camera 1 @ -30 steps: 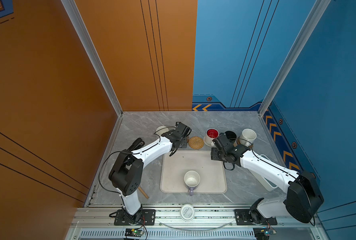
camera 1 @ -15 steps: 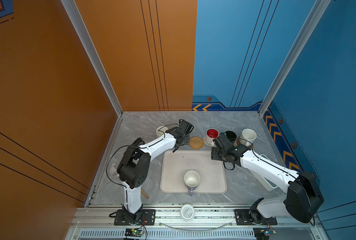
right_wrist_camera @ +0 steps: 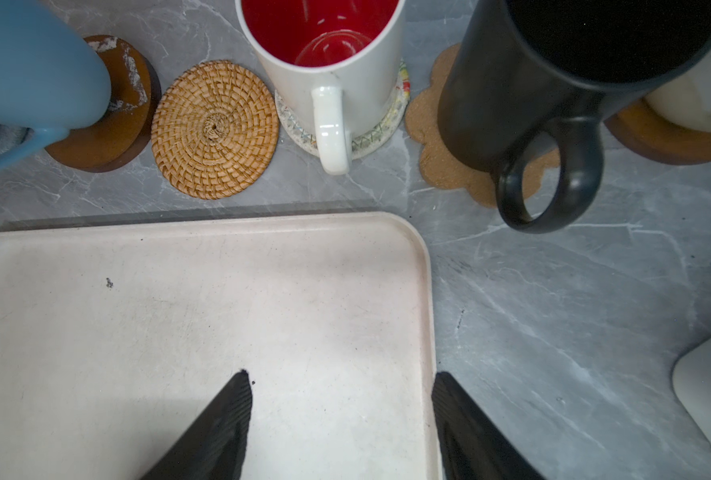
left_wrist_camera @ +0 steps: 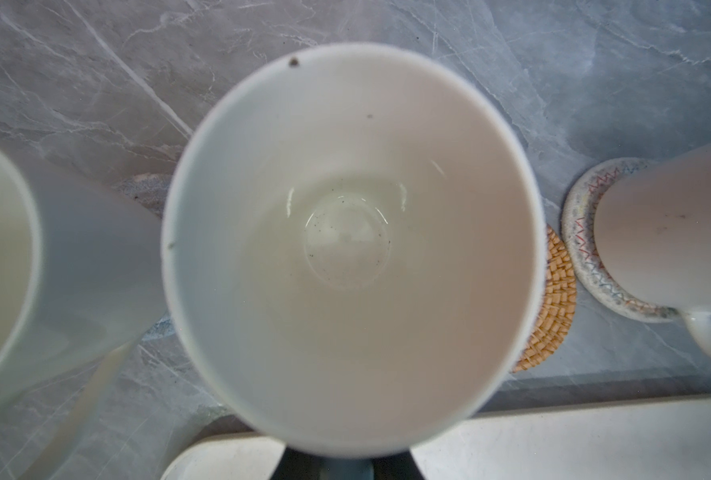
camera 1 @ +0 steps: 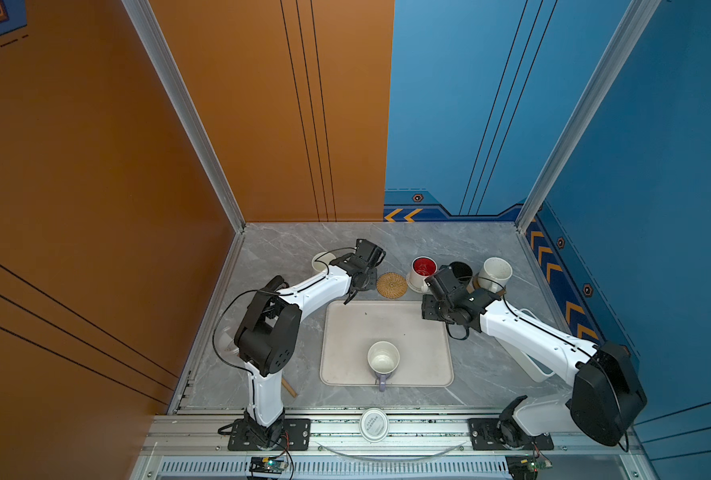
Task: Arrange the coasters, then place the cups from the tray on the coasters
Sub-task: 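Lower the blue-handled mug onto the brown wooden coaster and release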
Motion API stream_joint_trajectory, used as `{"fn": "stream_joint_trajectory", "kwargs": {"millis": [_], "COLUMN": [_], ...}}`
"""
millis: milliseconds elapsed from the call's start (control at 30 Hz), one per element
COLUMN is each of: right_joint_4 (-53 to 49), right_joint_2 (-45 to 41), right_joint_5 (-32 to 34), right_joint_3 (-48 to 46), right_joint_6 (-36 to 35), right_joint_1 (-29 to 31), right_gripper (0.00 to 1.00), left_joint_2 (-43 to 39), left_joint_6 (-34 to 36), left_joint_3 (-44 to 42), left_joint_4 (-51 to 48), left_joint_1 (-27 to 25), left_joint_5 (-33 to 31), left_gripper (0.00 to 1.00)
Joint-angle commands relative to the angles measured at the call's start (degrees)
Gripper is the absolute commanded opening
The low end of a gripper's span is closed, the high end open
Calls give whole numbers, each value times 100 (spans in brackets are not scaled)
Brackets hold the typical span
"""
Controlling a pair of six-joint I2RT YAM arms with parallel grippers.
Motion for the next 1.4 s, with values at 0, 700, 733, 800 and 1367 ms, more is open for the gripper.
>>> {"fn": "stream_joint_trajectory", "kwargs": {"millis": [0, 700, 733, 800, 1367], "right_joint_4": [-82, -38, -31, -21, -224], "right_joint_2": [21, 183, 187, 213, 134], "right_joint_5": [-55, -84, -84, -94, 172], "right_joint_3": [-82, -57, -61, -57, 159], "right_joint_6": [105, 121, 128, 122, 95], "right_joint_1": [-34, -44, -44, -43, 110], "right_gripper": [68, 68, 68, 68, 68], "left_joint_2": [58, 154, 155, 161, -184], "left_joint_6": [68, 57, 62, 64, 68], "left_joint_3": [237, 258, 267, 269, 93], "left_joint_4": [157, 8, 0, -12, -100], "left_joint_1": [56, 82, 87, 84, 87], "left_joint_5": [-27, 50, 51, 50, -21], "left_gripper": [0, 20, 21, 25, 35]}}
